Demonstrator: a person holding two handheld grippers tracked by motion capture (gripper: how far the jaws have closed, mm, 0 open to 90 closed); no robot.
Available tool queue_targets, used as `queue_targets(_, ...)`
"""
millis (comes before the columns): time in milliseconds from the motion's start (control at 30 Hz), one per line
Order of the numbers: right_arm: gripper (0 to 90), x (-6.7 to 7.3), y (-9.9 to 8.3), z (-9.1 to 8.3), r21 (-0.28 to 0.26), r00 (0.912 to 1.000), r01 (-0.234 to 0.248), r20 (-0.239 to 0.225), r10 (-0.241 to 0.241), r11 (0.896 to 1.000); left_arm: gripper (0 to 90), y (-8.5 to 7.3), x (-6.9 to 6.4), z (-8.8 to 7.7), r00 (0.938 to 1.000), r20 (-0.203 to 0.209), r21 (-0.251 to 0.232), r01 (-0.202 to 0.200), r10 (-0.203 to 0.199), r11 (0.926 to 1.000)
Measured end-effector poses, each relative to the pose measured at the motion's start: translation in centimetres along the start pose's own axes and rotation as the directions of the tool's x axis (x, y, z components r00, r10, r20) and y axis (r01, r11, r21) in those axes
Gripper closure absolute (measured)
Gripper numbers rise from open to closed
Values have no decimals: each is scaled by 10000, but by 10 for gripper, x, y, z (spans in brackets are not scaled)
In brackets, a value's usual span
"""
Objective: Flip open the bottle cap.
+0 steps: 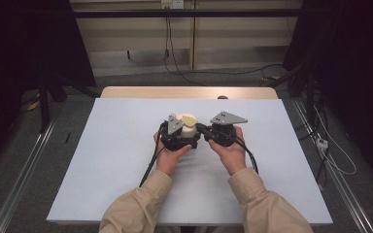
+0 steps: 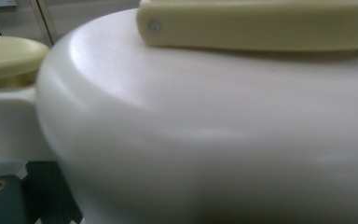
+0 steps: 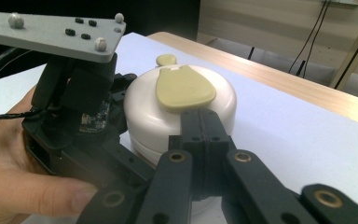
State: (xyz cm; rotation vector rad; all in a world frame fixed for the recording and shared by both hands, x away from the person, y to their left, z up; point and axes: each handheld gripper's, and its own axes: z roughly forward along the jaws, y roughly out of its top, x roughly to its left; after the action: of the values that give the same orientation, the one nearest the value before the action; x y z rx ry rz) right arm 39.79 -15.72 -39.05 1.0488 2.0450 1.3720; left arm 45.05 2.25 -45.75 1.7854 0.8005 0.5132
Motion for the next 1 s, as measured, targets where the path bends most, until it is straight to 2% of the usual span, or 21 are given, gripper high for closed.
queue_targets(367, 900, -1, 0, 3, 2, 10000, -21, 25, 21, 10000, 53, 0, 0, 0, 10000, -3, 4, 13, -13, 10000)
queue_targets(1000, 900, 1, 11, 4, -254, 10000, 90, -22, -91, 9996, 52, 0, 0, 0, 10000, -12, -17, 33, -33, 10000)
